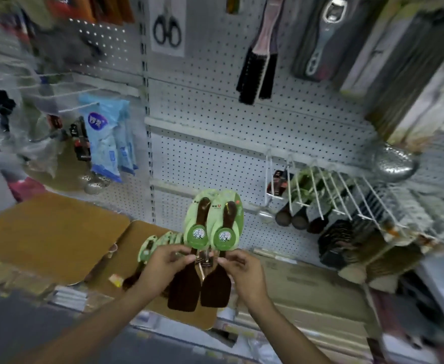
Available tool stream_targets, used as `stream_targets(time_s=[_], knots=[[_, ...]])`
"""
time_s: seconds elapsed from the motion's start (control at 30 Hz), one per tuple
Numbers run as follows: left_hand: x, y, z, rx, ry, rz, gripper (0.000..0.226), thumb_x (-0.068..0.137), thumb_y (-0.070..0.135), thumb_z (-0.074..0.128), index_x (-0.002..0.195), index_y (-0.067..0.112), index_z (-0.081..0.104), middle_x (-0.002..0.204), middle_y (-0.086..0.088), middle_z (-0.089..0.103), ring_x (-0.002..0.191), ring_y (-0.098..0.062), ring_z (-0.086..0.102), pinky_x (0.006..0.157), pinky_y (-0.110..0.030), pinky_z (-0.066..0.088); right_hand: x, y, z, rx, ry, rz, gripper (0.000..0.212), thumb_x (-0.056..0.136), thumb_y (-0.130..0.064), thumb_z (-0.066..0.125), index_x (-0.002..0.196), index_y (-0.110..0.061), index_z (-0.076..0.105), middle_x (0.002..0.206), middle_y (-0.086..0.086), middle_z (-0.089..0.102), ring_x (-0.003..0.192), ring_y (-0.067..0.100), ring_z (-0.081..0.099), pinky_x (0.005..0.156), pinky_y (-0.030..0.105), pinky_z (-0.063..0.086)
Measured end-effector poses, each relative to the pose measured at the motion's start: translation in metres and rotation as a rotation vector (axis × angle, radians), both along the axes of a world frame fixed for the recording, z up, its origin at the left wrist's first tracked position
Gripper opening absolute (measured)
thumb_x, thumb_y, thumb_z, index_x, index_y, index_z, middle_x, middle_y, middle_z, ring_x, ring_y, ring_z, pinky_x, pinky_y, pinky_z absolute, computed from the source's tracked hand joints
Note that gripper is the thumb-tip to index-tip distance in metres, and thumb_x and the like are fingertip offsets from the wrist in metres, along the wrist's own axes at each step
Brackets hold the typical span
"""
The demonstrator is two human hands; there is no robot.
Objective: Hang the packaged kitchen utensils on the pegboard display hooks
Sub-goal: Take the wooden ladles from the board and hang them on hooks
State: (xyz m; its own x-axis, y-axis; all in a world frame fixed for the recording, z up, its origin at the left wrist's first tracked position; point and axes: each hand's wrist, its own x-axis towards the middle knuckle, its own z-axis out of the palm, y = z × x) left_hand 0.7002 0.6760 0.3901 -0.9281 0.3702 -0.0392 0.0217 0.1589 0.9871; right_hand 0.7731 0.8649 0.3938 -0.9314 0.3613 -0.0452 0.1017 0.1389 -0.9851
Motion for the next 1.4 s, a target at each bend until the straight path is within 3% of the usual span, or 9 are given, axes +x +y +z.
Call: stream_targets(time_s=[0.17, 0.3, 0.47, 0.67, 0.8, 0.97, 1.07, 1.17, 1.4], knots=[[0.018, 0.051, 0.001, -0.057, 0.029, -0.124, 0.019, 0.079, 0.009, 0.078, 0.071, 0.026, 0.074, 0.075, 0.010, 0.074, 0.069, 0.000, 0.066, 0.064, -0.014, 0.047, 0.037, 0.052, 0.002, -0.004, 0.009, -0.105, 0.019, 0.078, -0.001, 0.077, 0.073, -0.018, 0.071, 0.069, -0.007, 0.071, 0.069, 0.008, 0.063, 0.071, 0.026, 0.050], [0.027, 0.095, -0.004, -0.064, 0.032, -0.176, 0.021, 0.062, 0.043, 0.089, 0.072, 0.030, 0.076, 0.082, 0.009, 0.076, 0.070, 0.000, 0.068, 0.065, -0.018, 0.052, 0.060, 0.096, -0.005, 0.000, -0.001, -0.168, 0.013, 0.075, -0.001, 0.079, 0.075, -0.011, 0.071, 0.068, -0.007, 0.070, 0.068, 0.004, 0.063, 0.070, 0.019, 0.050], [0.035, 0.159, -0.010, -0.131, 0.017, -0.251, 0.011, 0.079, 0.007, 0.078, 0.080, 0.017, 0.074, 0.088, 0.013, 0.075, 0.084, -0.005, 0.070, 0.078, -0.018, 0.054, 0.081, 0.159, -0.018, 0.005, -0.043, -0.215, 0.011, 0.074, -0.008, 0.083, 0.081, -0.006, 0.075, 0.075, 0.000, 0.073, 0.071, 0.009, 0.066, 0.069, 0.020, 0.051], [0.047, 0.235, -0.019, -0.114, -0.005, -0.238, 0.008, 0.077, 0.006, 0.080, 0.080, 0.011, 0.075, 0.085, -0.003, 0.076, 0.079, -0.013, 0.071, 0.075, -0.022, 0.055, 0.098, 0.240, -0.028, -0.029, -0.089, -0.233, 0.016, 0.076, -0.009, 0.082, 0.088, -0.002, 0.074, 0.077, 0.004, 0.071, 0.074, 0.011, 0.064, 0.068, 0.018, 0.050], [0.064, 0.278, -0.023, -0.095, -0.092, -0.223, 0.019, 0.077, -0.001, 0.078, 0.071, 0.016, 0.074, 0.072, 0.000, 0.074, 0.069, -0.008, 0.069, 0.065, -0.020, 0.053, 0.110, 0.286, -0.036, -0.009, -0.089, -0.245, 0.016, 0.076, -0.012, 0.082, 0.087, -0.004, 0.074, 0.080, 0.010, 0.073, 0.075, 0.013, 0.066, 0.070, 0.022, 0.052], [0.079, 0.313, -0.029, -0.084, -0.153, -0.207, 0.022, 0.078, -0.002, 0.077, 0.069, 0.018, 0.075, 0.081, -0.015, 0.073, 0.070, -0.011, 0.067, 0.066, -0.025, 0.054, 0.120, 0.327, -0.045, 0.012, -0.120, -0.233, 0.011, 0.077, -0.013, 0.081, 0.084, -0.007, 0.075, 0.079, 0.007, 0.075, 0.074, 0.012, 0.069, 0.069, 0.025, 0.054], [0.085, 0.327, -0.035, -0.091, -0.176, -0.188, 0.033, 0.080, -0.003, 0.075, 0.061, 0.023, 0.073, 0.064, -0.004, 0.070, 0.057, -0.003, 0.062, 0.054, -0.017, 0.049, 0.123, 0.342, -0.051, 0.000, -0.122, -0.231, 0.008, 0.077, -0.010, 0.081, 0.081, -0.007, 0.075, 0.078, 0.007, 0.075, 0.072, 0.010, 0.068, 0.067, 0.021, 0.053], [0.090, 0.336, -0.040, -0.085, -0.208, -0.142, 0.022, 0.080, -0.008, 0.073, 0.068, 0.009, 0.068, 0.054, 0.001, 0.062, 0.047, -0.001, 0.056, 0.045, -0.013, 0.041, 0.125, 0.351, -0.058, -0.011, -0.129, -0.228, 0.007, 0.077, -0.007, 0.081, 0.078, -0.006, 0.074, 0.077, 0.009, 0.074, 0.071, 0.011, 0.066, 0.067, 0.021, 0.052], [0.087, 0.336, -0.050, -0.088, -0.226, -0.166, 0.021, 0.082, -0.009, 0.070, 0.068, 0.006, 0.068, 0.056, -0.003, 0.066, 0.051, -0.004, 0.055, 0.050, -0.013, 0.042, 0.123, 0.362, -0.069, -0.094, -0.108, -0.267, 0.018, 0.078, 0.003, 0.076, 0.067, -0.010, 0.071, 0.067, 0.002, 0.070, 0.069, 0.014, 0.064, 0.068, 0.033, 0.052]])
